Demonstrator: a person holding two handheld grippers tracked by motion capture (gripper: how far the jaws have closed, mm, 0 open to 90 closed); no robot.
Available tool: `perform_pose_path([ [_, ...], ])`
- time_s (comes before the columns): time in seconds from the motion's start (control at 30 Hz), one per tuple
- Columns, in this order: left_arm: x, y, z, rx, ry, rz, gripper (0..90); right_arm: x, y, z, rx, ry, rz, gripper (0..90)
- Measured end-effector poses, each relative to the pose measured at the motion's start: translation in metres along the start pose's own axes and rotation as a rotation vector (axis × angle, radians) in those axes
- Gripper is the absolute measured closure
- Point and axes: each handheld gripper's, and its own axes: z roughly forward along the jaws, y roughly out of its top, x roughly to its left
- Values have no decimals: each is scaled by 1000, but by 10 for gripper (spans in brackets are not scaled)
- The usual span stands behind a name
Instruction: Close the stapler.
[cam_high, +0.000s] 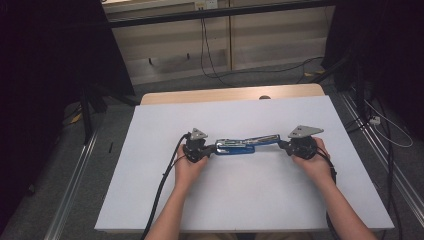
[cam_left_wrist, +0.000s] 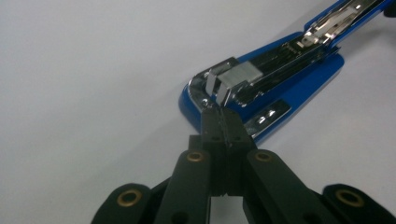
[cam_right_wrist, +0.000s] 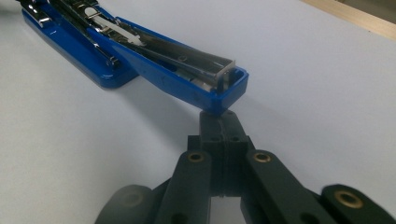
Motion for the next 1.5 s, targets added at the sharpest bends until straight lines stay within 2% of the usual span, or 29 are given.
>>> perform_pose_path([
  [0.23,0,0,-1,0,-16,-9,897,0,0,1,-4,8,0,900],
  [0.4,0,-1,-1,12,-15,3,900,0,0,1,-5,11,0,900],
  [0.47,-1,-1,1,8,-25,-10,891,1,0,1,-4,15,-5,900],
  [0.53,-1,-1,1,12,-25,0,891,1,0,1,-4,16,-6,900],
  [0.6,-1,-2,2,7,-23,-13,891,2,0,1,-5,18,-8,900],
  [0.7,1,-2,0,10,-18,-4,883,2,0,0,-8,24,-2,900],
  [0.83,2,0,-5,-5,-20,-17,840,4,0,0,-19,45,24,891],
  [0.87,2,1,-7,-13,-22,-30,822,5,0,0,-24,47,33,866],
  [0.97,2,2,-13,-25,-34,-36,743,6,0,-2,-43,53,58,772],
  [1.07,1,3,-20,-47,-47,-57,658,9,-1,-5,-61,79,93,660],
  [1.13,2,2,-25,-57,-58,-70,593,11,-1,-7,-65,97,87,625],
  [1.2,1,1,-30,-65,-63,-59,519,15,-1,-9,-65,107,86,565],
  [1.3,0,-1,-37,-64,-74,-65,434,19,-1,-12,-71,126,102,504],
  [1.37,0,-3,-43,-73,-85,-75,398,20,-2,-14,-70,132,113,454],
  [1.5,1,-7,-54,-76,-72,-79,336,22,-6,-19,-69,140,133,396],
])
